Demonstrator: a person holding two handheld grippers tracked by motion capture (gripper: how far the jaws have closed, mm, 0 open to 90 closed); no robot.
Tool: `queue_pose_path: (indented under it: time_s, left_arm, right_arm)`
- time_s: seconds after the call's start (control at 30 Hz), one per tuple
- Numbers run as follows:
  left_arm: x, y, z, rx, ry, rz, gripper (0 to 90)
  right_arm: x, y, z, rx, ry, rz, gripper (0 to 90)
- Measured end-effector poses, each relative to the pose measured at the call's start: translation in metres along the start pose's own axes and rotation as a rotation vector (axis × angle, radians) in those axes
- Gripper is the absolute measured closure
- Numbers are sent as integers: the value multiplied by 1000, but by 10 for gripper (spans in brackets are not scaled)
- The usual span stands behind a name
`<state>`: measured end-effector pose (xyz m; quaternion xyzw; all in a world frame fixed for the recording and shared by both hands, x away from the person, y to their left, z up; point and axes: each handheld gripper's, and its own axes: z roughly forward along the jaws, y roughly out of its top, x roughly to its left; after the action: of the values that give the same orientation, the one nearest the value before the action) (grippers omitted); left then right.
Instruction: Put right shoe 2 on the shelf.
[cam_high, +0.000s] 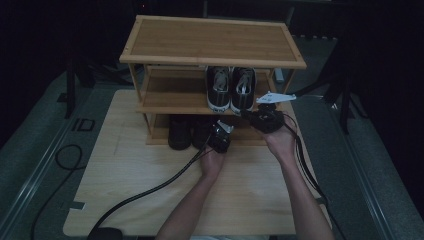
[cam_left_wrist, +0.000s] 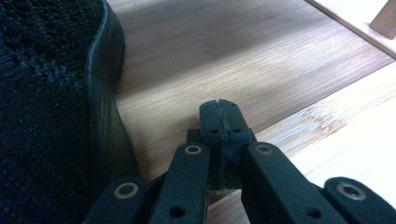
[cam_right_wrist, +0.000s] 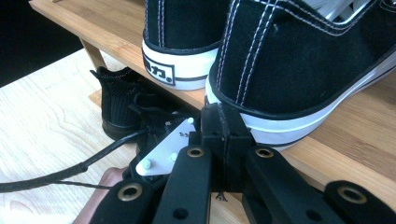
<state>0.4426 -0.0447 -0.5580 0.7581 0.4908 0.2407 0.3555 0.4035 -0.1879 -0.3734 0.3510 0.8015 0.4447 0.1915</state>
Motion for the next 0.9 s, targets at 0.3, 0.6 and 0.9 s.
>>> queue_pose_path:
  time_s: [0.3,0.6,0.9]
  left_arm:
    - [0,0,0,-3,-3,-1,900]
    - [0,0,-1,-3,-3,-1,900]
    - [0,-1,-1,-5,-7,-4,900]
  right_arm:
    - [2,3,3,7,-5,-8,900]
    - [2,3,3,9,-8,-18,900]
    - [4,-2,-11,-7,-33,-9,900]
